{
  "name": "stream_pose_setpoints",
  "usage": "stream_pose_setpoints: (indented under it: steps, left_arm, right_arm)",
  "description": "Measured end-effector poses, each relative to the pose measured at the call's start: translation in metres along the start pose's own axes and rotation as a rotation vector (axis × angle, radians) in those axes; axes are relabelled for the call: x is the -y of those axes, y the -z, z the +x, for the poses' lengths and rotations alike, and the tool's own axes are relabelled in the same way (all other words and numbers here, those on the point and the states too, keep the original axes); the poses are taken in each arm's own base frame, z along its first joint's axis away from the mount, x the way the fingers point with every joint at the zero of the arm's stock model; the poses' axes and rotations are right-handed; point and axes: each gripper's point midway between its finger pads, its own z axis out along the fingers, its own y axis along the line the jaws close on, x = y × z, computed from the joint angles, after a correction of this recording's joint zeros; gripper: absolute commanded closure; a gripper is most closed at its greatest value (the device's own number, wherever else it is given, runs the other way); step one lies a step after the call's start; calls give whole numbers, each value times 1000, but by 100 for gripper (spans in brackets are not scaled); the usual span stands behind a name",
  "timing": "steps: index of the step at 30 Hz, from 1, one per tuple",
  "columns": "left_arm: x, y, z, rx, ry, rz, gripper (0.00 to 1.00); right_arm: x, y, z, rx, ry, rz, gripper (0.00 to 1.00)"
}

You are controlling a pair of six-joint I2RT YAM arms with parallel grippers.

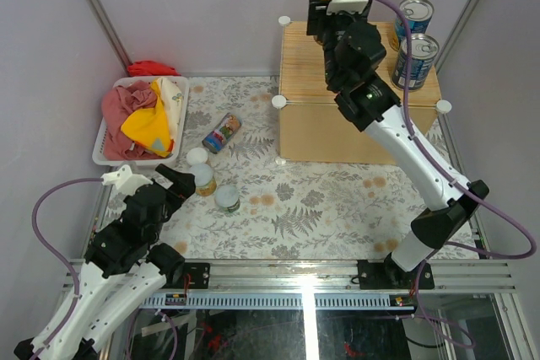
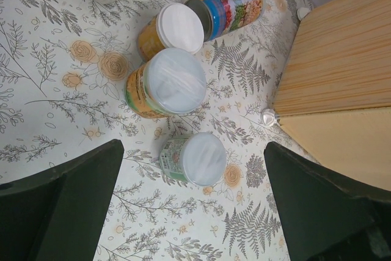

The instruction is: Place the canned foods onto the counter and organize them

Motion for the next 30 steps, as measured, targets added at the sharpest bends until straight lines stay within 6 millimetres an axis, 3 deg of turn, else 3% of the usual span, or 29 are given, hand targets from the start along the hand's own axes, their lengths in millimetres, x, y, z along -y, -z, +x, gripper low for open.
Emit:
stream_pose_setpoints:
  steps: [5, 17, 22, 30]
  left_arm:
    - [0, -1, 1, -5, -4, -3, 0]
    - [0, -1, 4, -17, -13, -3, 0]
    - [0, -2, 5, -21, -16, -8, 0]
    - [1, -2, 6, -23, -13, -7, 0]
  right_arm:
    - [39, -13, 10, 3, 2, 87, 100]
    - [103, -39, 43, -29, -26, 235, 100]
    - [119, -59, 70, -67, -26, 277, 100]
    - [118, -82, 128, -176, 19, 286, 100]
